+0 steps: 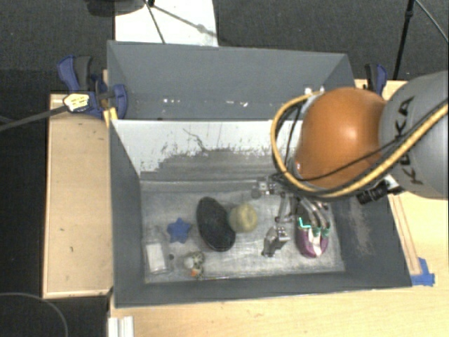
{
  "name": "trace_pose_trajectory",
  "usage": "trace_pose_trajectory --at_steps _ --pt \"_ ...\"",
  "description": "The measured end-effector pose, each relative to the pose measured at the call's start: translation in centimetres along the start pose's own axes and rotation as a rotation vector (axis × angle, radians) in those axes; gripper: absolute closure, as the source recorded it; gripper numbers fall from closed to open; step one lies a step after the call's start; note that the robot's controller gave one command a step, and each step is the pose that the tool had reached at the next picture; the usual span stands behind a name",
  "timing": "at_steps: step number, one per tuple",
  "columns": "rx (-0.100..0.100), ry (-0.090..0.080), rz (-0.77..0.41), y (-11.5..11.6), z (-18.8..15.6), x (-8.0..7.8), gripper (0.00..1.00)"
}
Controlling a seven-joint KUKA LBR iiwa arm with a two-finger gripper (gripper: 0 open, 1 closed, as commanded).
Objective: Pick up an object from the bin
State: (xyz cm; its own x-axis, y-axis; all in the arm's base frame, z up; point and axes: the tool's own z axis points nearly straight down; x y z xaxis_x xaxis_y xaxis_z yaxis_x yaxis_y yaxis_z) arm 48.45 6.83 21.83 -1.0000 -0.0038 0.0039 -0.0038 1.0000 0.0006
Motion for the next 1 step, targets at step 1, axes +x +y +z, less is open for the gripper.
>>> trace_pose_trajectory --at_steps 1 --pt "0.0 -0.002 -0.093 3.82 13.64 -6.44 0.0"
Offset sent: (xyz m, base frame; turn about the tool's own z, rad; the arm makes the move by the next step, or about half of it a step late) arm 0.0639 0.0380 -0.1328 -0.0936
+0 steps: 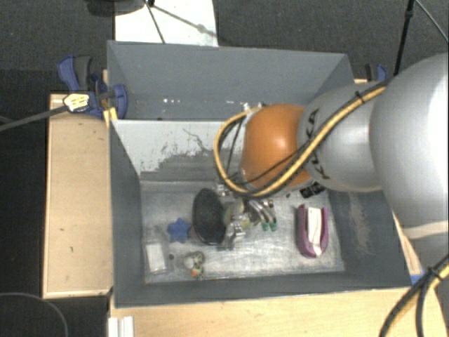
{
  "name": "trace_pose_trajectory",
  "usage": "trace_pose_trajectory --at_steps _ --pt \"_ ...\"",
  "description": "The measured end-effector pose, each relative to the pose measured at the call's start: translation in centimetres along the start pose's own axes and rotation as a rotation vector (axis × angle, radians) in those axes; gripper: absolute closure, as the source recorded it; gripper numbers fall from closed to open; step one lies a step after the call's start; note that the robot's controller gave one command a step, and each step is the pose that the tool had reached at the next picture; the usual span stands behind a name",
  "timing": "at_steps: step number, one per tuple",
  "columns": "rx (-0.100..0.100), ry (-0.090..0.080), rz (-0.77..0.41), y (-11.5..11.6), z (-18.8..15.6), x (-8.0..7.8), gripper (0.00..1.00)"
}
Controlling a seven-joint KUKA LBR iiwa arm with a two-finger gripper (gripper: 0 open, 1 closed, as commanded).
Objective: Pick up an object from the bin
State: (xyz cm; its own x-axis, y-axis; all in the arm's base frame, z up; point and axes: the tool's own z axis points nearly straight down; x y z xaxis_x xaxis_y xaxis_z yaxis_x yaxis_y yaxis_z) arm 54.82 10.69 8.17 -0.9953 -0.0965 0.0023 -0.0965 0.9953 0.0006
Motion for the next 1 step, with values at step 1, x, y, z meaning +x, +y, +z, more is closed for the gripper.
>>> trace_pose_trajectory --at_steps 1 --pt "-0.003 -0.008 0.109 5.85 -0.39 -1.72 0.0"
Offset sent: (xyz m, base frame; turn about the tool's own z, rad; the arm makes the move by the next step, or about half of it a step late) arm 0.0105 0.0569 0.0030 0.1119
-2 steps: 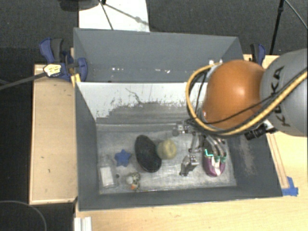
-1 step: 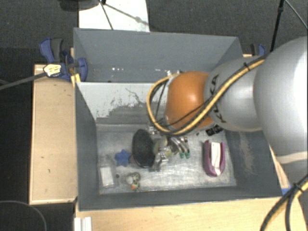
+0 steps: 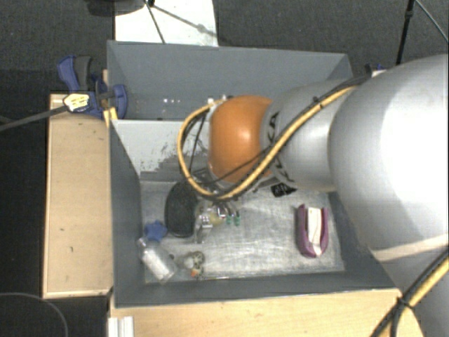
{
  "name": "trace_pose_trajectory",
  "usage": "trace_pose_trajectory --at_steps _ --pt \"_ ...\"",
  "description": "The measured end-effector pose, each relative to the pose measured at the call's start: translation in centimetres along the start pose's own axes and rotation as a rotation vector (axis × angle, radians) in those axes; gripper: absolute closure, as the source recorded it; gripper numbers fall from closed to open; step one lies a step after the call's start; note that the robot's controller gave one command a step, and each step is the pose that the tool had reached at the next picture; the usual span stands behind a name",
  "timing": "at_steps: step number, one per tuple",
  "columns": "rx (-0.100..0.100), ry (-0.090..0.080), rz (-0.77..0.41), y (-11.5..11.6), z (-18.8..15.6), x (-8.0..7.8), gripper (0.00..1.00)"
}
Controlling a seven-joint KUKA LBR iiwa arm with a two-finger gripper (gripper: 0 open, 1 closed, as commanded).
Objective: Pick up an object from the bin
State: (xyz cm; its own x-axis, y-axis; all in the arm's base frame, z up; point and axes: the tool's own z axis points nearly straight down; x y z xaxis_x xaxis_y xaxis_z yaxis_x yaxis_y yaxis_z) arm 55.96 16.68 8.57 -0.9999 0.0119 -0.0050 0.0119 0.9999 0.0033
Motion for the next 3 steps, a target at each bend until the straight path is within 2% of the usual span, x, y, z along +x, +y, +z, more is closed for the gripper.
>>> trace_pose_trajectory --at_steps 1,2,3 --pt "0.0 0.002 0.144 3.1 -3.1 -1.8 0.0" --pt "-0.001 0.0 0.167 4.0 -0.2 -2.4 0.0" --pt "-0.003 -0.002 0.166 4.1 -0.4 -2.4 1.0"
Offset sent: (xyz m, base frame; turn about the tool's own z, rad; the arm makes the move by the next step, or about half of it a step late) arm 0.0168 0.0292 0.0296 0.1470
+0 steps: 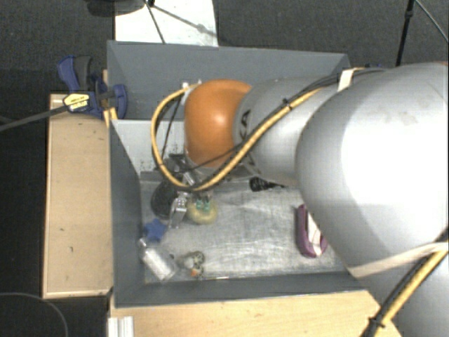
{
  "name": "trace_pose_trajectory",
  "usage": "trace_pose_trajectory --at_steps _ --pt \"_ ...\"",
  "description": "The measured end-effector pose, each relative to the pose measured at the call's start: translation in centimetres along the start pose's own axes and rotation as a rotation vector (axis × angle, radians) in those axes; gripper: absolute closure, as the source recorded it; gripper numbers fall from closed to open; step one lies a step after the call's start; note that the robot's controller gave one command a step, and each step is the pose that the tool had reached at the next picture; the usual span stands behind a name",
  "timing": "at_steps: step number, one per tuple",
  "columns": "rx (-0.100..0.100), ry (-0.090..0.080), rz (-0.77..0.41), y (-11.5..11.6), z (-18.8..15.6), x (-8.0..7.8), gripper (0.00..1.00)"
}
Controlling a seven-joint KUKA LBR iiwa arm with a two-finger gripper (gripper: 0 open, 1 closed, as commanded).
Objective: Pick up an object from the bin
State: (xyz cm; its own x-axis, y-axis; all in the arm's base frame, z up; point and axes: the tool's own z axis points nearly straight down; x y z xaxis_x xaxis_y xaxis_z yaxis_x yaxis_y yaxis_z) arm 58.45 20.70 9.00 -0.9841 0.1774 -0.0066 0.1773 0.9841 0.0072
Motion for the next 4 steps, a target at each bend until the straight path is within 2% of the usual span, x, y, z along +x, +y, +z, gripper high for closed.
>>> trace_pose_trajectory --at_steps 1,2,3,4 --pt "0.003 -0.003 -0.07 -2.1 -11.3 0.2 1.0" --pt "0.006 0.004 -0.072 -2.1 -10.8 0.4 0.0" --pt "0.009 0.012 0.006 -0.2 1.0 0.7 0.0" --pt "0.007 0.005 0.141 -4.8 1.9 1.6 0.0"
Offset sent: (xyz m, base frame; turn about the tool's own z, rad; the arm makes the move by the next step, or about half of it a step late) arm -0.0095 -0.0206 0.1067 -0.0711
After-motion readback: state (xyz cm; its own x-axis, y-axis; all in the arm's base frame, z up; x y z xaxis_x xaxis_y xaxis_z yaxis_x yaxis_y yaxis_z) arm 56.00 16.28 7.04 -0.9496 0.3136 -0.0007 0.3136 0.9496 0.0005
